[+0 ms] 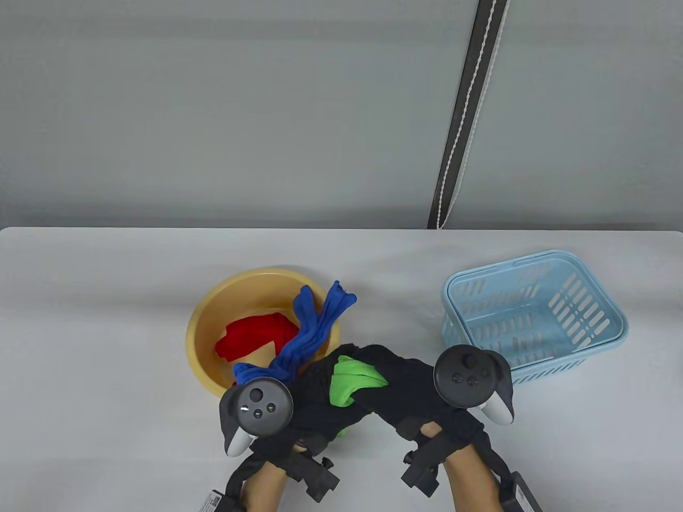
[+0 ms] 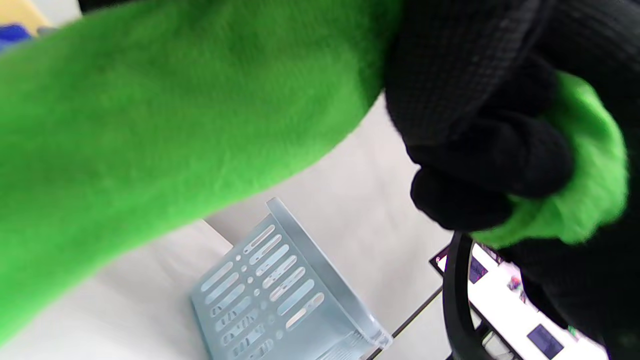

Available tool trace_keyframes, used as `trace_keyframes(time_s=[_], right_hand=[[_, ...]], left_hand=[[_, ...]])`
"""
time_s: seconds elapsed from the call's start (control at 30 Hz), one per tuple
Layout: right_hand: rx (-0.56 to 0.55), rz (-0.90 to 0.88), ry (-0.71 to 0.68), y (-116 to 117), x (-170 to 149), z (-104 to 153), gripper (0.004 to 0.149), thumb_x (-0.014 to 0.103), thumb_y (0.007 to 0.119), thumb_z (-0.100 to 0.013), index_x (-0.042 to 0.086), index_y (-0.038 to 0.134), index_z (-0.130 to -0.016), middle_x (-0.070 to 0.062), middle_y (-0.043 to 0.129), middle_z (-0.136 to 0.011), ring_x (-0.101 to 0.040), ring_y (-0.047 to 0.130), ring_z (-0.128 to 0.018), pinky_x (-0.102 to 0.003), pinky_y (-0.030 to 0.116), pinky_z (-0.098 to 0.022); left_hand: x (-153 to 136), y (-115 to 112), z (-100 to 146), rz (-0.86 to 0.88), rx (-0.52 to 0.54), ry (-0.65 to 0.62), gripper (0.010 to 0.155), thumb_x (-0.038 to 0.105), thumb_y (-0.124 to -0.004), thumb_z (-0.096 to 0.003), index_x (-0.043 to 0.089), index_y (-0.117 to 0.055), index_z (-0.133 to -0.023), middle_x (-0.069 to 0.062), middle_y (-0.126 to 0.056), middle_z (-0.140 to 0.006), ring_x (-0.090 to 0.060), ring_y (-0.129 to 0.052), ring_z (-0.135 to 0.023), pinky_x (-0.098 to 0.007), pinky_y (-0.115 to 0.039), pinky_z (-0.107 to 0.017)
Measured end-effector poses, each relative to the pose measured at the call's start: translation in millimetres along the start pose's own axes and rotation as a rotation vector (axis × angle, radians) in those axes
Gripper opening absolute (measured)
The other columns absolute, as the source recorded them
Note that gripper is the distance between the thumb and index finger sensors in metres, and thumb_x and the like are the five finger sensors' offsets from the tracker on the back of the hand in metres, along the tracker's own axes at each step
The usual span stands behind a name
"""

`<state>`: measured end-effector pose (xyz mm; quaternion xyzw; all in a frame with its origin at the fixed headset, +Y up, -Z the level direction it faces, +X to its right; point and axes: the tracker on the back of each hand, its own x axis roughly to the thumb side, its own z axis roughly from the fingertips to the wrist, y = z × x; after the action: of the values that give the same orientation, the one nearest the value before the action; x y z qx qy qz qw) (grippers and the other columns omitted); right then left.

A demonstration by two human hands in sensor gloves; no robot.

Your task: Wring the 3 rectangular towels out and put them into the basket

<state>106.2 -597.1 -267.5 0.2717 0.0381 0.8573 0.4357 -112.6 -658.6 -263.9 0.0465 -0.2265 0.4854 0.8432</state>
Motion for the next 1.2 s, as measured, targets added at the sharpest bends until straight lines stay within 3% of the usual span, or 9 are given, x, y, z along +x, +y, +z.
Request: trace_keyframes(time_s=[0.1, 0.33, 0.43, 0.6, 0.7, 0.77, 0.93, 1.07, 1.2], right_hand=[[-0.002, -0.02, 0.023, -1, -8, -2, 0.049, 0.036, 0.092, -0.055, 0.012, 0.078, -0.094, -0.004, 0.097, -0.054, -0.015, 0.099, -0.025, -0.04, 0.088, -0.024], [-0.132, -0.241, 0.093, -3, -48, 0, 0.052, 0.036, 0.094, -0.053, 0.013, 0.076, -0.096, -0.004, 0.096, -0.057, -0.016, 0.1, -0.03, -0.042, 0.088, -0.029], [-0.166, -0.286, 0.109, 1, -64, 4, 0.053, 0.035, 0.096, -0.051, 0.014, 0.075, -0.096, -0.004, 0.095, -0.059, -0.019, 0.101, -0.038, -0.045, 0.087, -0.036], [-0.11, -0.309, 0.129, 18, -83, 10, 0.063, 0.036, 0.098, -0.049, 0.015, 0.07, -0.101, -0.006, 0.091, -0.066, -0.026, 0.097, -0.052, -0.053, 0.083, -0.047], [-0.051, -0.335, 0.152, 30, -86, 7, 0.072, 0.045, 0.095, -0.045, 0.013, 0.067, -0.104, -0.006, 0.09, -0.065, -0.026, 0.096, -0.049, -0.054, 0.082, -0.047], [0.083, -0.367, 0.177, 42, -85, 6, 0.087, 0.056, 0.09, -0.04, 0.01, 0.063, -0.109, -0.006, 0.089, -0.064, -0.026, 0.094, -0.048, -0.055, 0.082, -0.048], [0.186, -0.378, 0.209, 62, -87, 1, 0.101, 0.062, 0.089, -0.035, 0.007, 0.057, -0.113, -0.007, 0.088, -0.063, -0.025, 0.093, -0.046, -0.054, 0.082, -0.047], [0.263, -0.336, 0.215, 77, -81, -4, 0.1, 0.062, 0.091, -0.033, 0.006, 0.06, -0.111, -0.006, 0.087, -0.064, -0.024, 0.092, -0.046, -0.053, 0.083, -0.046], [0.279, -0.359, 0.194, 84, -78, -7, 0.081, 0.059, 0.094, -0.035, 0.011, 0.076, -0.098, -0.006, 0.088, -0.063, -0.024, 0.093, -0.045, -0.053, 0.084, -0.045]], left_hand=[[-15, 0, -1, 0.098, 0.038, 0.04, 0.041, 0.047, -0.092, -0.0491, 0.027, -0.086, -0.085, -0.01, -0.096, -0.092, -0.039, -0.097, -0.083, -0.064, -0.076, -0.065], [-27, 6, 2, 0.374, 0.092, 0.072, 0.045, 0.043, -0.094, -0.0489, 0.021, -0.083, -0.086, -0.004, -0.104, -0.074, -0.029, -0.109, -0.06, -0.054, -0.089, -0.052], [-32, 9, 0, 0.501, 0.106, 0.094, 0.054, 0.042, -0.095, -0.0484, 0.02, -0.079, -0.095, -0.002, -0.103, -0.072, -0.027, -0.109, -0.058, -0.052, -0.09, -0.051], [-39, 3, 2, 0.723, 0.116, 0.118, 0.059, 0.039, -0.096, -0.0484, 0.02, -0.074, -0.1, -0.004, -0.1, -0.076, -0.029, -0.105, -0.06, -0.045, -0.091, -0.044], [-40, 2, 2, 0.829, 0.13, 0.105, 0.061, 0.038, -0.096, -0.0491, 0.02, -0.072, -0.102, -0.007, -0.098, -0.077, -0.026, -0.103, -0.053, -0.041, -0.091, -0.04], [-43, 2, 2, 0.861, 0.147, 0.099, 0.061, 0.037, -0.096, -0.0493, 0.021, -0.071, -0.102, -0.008, -0.097, -0.076, -0.026, -0.102, -0.052, -0.041, -0.091, -0.04], [-43, -2, 3, 0.915, 0.183, 0.09, 0.06, 0.034, -0.097, -0.0492, 0.022, -0.072, -0.102, -0.012, -0.095, -0.076, -0.028, -0.1, -0.052, -0.042, -0.09, -0.041], [-43, -5, 2, 0.94, 0.222, 0.09, 0.059, 0.031, -0.097, -0.0489, 0.022, -0.071, -0.102, -0.015, -0.093, -0.078, -0.032, -0.097, -0.056, -0.046, -0.088, -0.046], [-42, -6, 1, 0.939, 0.223, 0.065, 0.059, 0.029, -0.096, -0.0493, 0.022, -0.071, -0.102, -0.016, -0.091, -0.078, -0.033, -0.096, -0.057, -0.047, -0.088, -0.047]])
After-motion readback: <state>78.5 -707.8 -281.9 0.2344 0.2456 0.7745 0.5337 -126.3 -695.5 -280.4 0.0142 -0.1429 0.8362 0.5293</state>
